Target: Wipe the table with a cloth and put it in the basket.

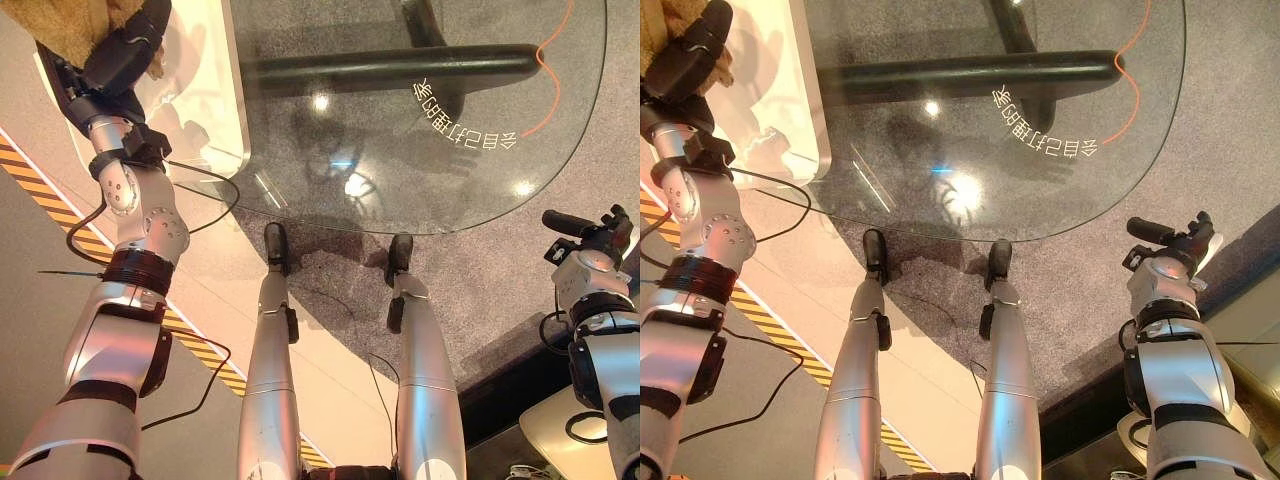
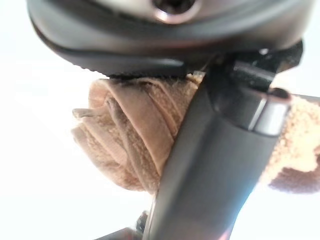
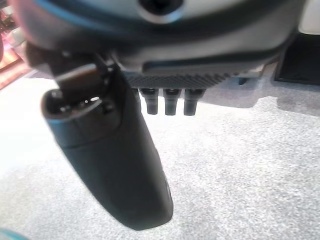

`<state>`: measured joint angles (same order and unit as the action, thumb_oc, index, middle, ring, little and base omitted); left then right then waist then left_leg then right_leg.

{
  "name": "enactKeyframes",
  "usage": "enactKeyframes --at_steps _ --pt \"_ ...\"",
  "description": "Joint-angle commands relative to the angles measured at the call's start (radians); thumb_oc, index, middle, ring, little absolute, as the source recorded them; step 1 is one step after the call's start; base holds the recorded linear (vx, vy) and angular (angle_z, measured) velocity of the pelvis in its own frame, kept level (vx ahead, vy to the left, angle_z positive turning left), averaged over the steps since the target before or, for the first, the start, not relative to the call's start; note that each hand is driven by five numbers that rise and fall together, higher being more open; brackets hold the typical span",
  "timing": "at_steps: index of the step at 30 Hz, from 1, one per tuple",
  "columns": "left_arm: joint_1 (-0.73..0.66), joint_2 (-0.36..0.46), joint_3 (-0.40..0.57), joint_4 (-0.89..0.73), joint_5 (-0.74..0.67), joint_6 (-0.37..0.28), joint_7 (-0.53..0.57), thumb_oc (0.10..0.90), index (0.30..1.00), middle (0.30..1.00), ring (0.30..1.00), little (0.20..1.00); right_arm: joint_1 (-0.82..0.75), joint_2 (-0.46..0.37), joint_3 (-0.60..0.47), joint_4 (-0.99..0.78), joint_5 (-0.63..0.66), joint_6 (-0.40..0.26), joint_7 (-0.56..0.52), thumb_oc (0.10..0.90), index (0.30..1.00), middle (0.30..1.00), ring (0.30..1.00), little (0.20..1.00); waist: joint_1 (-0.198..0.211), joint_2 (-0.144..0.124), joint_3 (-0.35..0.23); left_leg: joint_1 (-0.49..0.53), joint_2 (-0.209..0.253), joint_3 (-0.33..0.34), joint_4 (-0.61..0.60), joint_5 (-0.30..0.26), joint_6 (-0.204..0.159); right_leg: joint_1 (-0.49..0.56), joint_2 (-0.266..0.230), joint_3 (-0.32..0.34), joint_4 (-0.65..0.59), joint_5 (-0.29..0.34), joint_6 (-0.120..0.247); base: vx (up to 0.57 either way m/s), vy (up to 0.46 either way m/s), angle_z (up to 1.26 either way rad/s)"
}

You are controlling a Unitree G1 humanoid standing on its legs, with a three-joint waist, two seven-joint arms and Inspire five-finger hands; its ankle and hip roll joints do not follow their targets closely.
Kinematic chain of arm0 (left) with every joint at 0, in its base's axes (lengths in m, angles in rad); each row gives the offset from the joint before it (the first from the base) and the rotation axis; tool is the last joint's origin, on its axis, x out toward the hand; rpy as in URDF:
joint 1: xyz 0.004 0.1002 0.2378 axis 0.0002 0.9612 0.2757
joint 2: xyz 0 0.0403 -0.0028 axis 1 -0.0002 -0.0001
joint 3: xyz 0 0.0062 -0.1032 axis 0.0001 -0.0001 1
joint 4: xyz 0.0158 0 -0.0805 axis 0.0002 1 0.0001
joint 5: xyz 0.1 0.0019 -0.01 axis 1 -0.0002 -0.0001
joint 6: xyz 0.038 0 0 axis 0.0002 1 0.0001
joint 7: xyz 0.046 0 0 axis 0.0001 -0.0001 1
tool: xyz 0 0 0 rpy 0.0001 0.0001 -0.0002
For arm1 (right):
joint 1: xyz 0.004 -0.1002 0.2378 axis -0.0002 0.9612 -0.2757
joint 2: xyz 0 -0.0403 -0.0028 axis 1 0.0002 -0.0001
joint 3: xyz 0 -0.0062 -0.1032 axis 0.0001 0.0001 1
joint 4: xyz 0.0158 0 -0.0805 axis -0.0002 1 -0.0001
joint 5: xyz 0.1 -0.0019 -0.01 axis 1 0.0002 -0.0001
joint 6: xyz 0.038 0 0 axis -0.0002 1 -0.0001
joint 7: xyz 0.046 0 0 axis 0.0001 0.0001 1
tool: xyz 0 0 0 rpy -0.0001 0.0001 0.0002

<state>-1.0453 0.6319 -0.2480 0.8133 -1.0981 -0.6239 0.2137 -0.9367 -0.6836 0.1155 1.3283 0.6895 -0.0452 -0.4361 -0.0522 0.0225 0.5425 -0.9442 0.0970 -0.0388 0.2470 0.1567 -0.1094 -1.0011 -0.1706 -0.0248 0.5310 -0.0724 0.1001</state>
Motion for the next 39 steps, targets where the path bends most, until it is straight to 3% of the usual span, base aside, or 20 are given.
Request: enactKeyframes --at_steps 1,11,18,29,31,32,33,34,39 --pt "-0.155 0.1 0.045 0.045 0.118 -0.009 0.087 0.1 0.3 0.3 0.3 0.2 0.04 -0.069 0.001 0.05 0.01 -0.007 -0.004 0.8 0.9 0.9 0.9 0.9 0.009 0.013 -0.023 0.035 -0.085 0.034 0.107 -0.168 0.076 0.082 0.127 -0.049 -0.113 0.011 -0.069 0.0 0.0 0.0" --pt "-0.177 0.125 -0.007 0.141 0.215 0.182 0.219 0.1 0.3 0.3 0.3 0.2 0.025 -0.082 0.015 0.052 0.009 -0.004 0.007 0.8 0.9 0.9 0.9 0.9 0.001 0.015 -0.023 0.037 -0.08 0.038 0.097 -0.158 0.074 0.083 0.128 -0.048 -0.121 0.015 -0.066 0.0 0.0 0.0" --pt "-0.208 0.136 -0.04 0.198 0.239 0.29 0.243 0.1 0.3 0.3 0.3 0.2 0.012 -0.087 0.029 0.06 0.01 -0.006 0.013 0.8 0.9 0.9 0.9 0.9 -0.005 0.016 -0.023 0.039 -0.077 0.04 0.093 -0.153 0.072 0.085 0.129 -0.047 -0.124 0.017 -0.065 0.0 0.0 0.0" --pt "-0.236 0.145 -0.066 0.263 0.261 0.386 0.259 0.1 0.3 0.3 0.3 0.2 -0.002 -0.1 0.043 0.071 0.016 -0.005 0.025 0.8 0.9 0.9 0.9 0.9 -0.012 0.015 -0.023 0.042 -0.074 0.043 0.086 -0.148 0.071 0.088 0.128 -0.043 -0.135 0.02 -0.063 0.0 0.0 0.0" --pt "-0.238 0.148 -0.073 0.268 0.269 0.402 0.266 0.166 0.356 0.356 0.356 0.266 -0.002 -0.101 0.044 0.071 0.016 -0.005 0.026 0.8 0.9 0.9 0.9 0.9 -0.013 0.016 -0.023 0.04 -0.073 0.043 0.087 -0.149 0.071 0.087 0.127 -0.042 -0.134 0.02 -0.063 0.0 0.0 0.0" --pt "-0.242 0.149 -0.076 0.271 0.276 0.412 0.265 0.248 0.427 0.427 0.427 0.348 -0.004 -0.102 0.046 0.071 0.019 -0.004 0.026 0.8 0.9 0.9 0.9 0.9 -0.013 0.016 -0.023 0.04 -0.073 0.043 0.087 -0.148 0.071 0.087 0.128 -0.042 -0.135 0.021 -0.063 0.0 0.0 0.0" --pt "-0.246 0.15 -0.08 0.275 0.28 0.426 0.265 0.624 0.749 0.749 0.749 0.724 -0.005 -0.103 0.048 0.072 0.019 -0.003 0.027 0.8 0.9 0.9 0.9 0.9 -0.014 0.016 -0.023 0.04 -0.074 0.043 0.086 -0.147 0.071 0.087 0.128 -0.042 -0.137 0.022 -0.063 0.0 0.0 0.0" --pt "-0.246 0.152 -0.082 0.282 0.277 0.428 0.263 0.8 0.9 0.9 0.9 0.9 -0.004 -0.104 0.049 0.073 0.02 -0.004 0.029 0.8 0.9 0.9 0.9 0.9 -0.014 0.017 -0.023 0.041 -0.074 0.043 0.085 -0.146 0.071 0.089 0.127 -0.042 -0.138 0.023 -0.063 0.0 0.0 0.0" --pt "-0.253 0.147 -0.094 0.299 0.284 0.468 0.25 0.8 0.9 0.9 0.9 0.9 -0.016 -0.103 0.057 0.075 0.019 -0.001 0.028 0.8 0.9 0.9 0.9 0.9 -0.015 0.018 -0.023 0.038 -0.073 0.043 0.085 -0.144 0.07 0.087 0.125 -0.043 -0.138 0.024 -0.062 0.0 0.0 0.0"
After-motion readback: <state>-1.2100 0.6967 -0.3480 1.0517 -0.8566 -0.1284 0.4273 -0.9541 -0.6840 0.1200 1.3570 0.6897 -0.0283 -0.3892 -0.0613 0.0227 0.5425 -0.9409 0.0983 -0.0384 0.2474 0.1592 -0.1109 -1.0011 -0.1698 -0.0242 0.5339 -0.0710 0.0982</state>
